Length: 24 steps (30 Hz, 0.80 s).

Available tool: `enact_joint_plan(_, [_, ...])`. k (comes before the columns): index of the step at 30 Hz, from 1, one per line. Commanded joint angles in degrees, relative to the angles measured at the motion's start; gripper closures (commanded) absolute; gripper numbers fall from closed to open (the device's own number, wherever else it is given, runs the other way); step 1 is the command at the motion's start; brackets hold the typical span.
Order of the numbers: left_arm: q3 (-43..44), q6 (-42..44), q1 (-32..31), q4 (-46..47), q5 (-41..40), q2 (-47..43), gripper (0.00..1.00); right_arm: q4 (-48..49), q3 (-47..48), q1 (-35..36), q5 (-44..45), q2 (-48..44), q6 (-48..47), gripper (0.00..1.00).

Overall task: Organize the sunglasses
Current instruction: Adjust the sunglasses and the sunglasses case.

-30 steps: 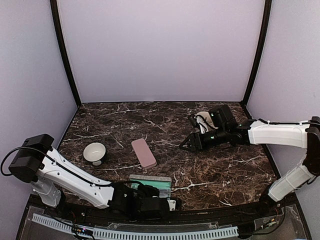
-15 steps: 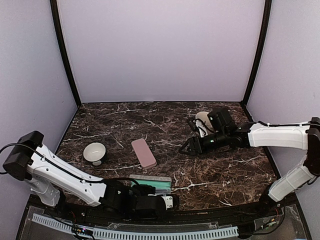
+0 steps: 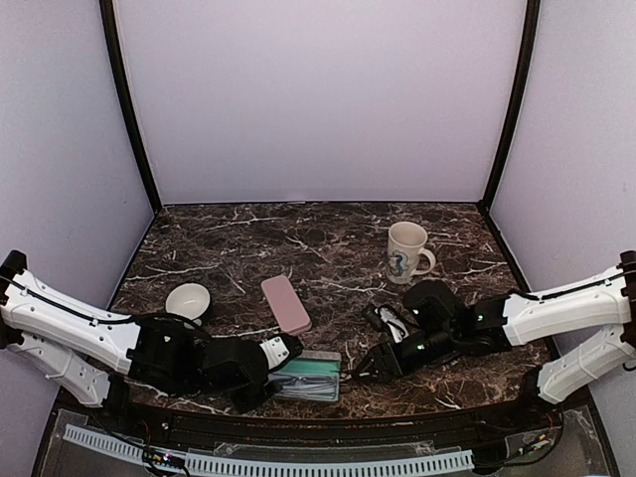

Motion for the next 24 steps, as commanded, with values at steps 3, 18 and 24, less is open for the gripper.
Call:
enact_joint_plan(3, [-3.0,-6.8,3.1,-1.1,3.4,-2.1,0.56,9.1,0.1,5.4,4.1,5.9,6.5,0.42])
enact_joint_plan(18, [-6.7,-15.1,6.5,2.1,5.2,-1.4,0.54,10.8,6.6,8.7,6.4,16.0,6.7,0.6])
enact_joint_plan(24, [-7.9,-16.6,6.9,3.0,5.7,-1.8,0.56,10.5,6.8,8.7,6.4,18.2,7.0,0.69])
